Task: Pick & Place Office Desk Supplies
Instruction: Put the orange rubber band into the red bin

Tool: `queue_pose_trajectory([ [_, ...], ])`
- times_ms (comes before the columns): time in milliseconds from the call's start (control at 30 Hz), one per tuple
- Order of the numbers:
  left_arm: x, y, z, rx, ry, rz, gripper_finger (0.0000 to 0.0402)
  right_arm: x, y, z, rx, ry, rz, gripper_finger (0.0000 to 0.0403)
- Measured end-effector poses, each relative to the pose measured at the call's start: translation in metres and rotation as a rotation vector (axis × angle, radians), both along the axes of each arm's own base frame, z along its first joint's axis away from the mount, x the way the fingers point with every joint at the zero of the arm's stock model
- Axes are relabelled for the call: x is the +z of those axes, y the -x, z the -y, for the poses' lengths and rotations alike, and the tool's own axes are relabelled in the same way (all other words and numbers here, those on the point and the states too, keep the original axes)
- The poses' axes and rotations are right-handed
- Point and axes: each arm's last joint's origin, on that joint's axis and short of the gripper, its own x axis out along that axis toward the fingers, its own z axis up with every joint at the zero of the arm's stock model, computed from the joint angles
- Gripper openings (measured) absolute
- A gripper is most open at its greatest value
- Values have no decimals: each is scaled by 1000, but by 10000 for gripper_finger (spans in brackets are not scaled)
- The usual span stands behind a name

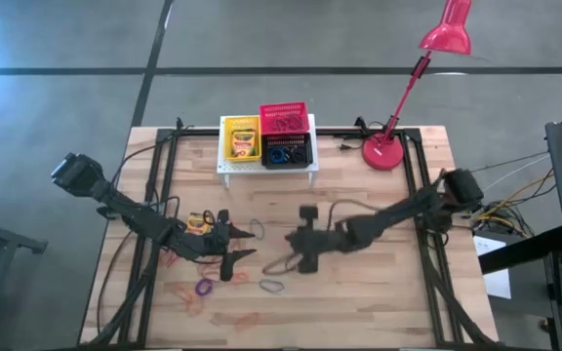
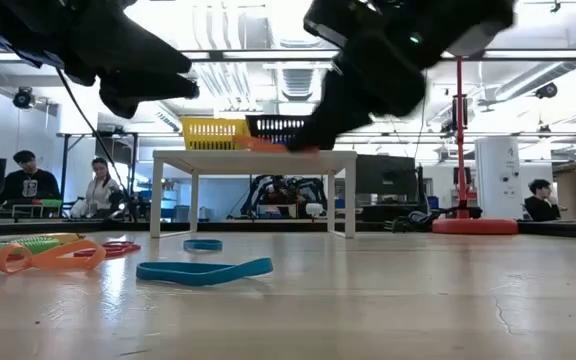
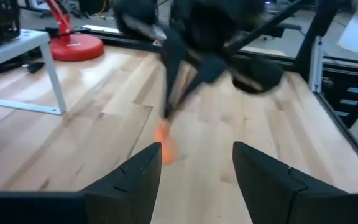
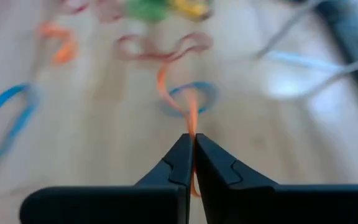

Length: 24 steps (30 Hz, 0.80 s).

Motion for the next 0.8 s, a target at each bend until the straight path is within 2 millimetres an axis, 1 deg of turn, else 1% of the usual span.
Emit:
queue_pose_trajectory([
  [67, 0, -1, -2, 9, -1, -3, 202, 19, -2, 22, -34, 21, 46, 13],
  [200, -1, -1, -2, 11, -4, -8, 202, 64, -4, 71, -139, 51, 186, 12],
  [333, -1, -1, -3, 18, 17, -10, 202, 98, -4, 125, -269, 47, 273, 12],
  [433, -1, -1, -2, 19, 44, -10, 202, 120, -1, 169, -346, 60, 309, 12],
  [500, -2, -1, -2, 17, 50, -11, 202, 128, 0, 200, -387, 49, 305, 12],
  [600, -2, -1, -2, 17, 50, -12, 202, 127, 0, 241, -445, -15, 244, 12],
  [700, -2, 0, -2, 17, 48, -17, 202, 122, -2, 271, -447, -96, 192, 12],
  [800, -2, 0, -2, 17, 46, -19, 202, 115, -6, 289, -434, -153, 139, 12],
])
